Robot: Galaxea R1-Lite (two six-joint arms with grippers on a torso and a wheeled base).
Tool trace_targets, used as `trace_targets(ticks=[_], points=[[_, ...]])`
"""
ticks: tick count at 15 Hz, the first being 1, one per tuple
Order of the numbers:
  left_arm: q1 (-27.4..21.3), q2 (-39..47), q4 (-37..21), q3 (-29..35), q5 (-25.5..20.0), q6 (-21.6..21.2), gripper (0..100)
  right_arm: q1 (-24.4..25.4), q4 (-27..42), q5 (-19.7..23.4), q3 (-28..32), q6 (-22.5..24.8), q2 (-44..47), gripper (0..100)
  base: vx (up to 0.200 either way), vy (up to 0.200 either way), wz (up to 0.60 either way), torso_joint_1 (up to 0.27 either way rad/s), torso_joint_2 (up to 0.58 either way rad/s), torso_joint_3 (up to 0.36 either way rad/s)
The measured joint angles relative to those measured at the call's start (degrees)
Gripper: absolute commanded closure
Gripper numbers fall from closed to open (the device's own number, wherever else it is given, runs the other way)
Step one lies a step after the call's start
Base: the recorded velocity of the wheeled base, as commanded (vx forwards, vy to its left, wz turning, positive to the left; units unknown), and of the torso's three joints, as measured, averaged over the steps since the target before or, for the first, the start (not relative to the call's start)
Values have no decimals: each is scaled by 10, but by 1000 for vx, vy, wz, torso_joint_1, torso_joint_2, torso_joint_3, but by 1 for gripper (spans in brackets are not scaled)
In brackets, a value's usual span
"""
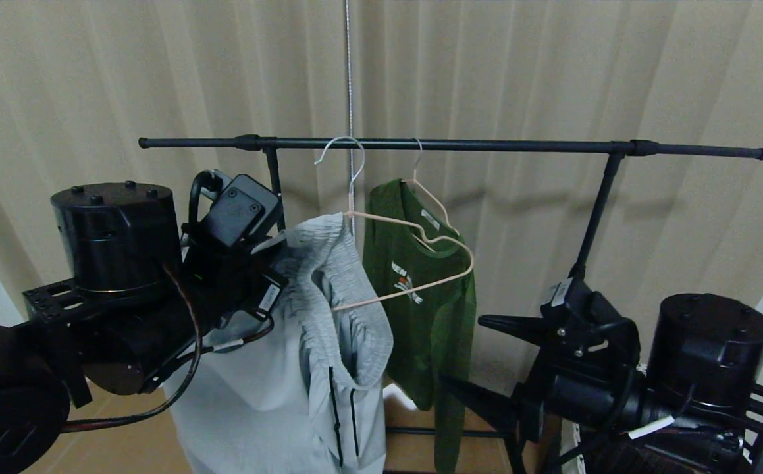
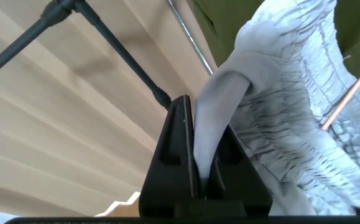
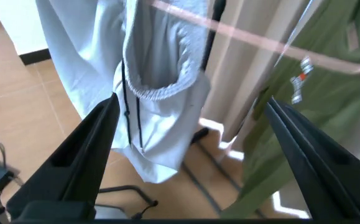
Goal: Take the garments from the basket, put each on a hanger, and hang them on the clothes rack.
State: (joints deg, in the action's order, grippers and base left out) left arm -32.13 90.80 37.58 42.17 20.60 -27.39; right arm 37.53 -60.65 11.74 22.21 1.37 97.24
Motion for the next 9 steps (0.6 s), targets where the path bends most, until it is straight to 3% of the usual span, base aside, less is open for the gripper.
trace_targets(ticks=[4, 9], points=[[0, -2, 1, 0, 0, 8, 100, 39, -21, -30, 17, -10, 50, 0, 0, 0, 0, 0, 0, 0], [-3, -5, 4, -1, -1, 18, 100, 55, -55, -78, 63, -20, 133, 0, 0, 0, 0, 0, 0, 0]])
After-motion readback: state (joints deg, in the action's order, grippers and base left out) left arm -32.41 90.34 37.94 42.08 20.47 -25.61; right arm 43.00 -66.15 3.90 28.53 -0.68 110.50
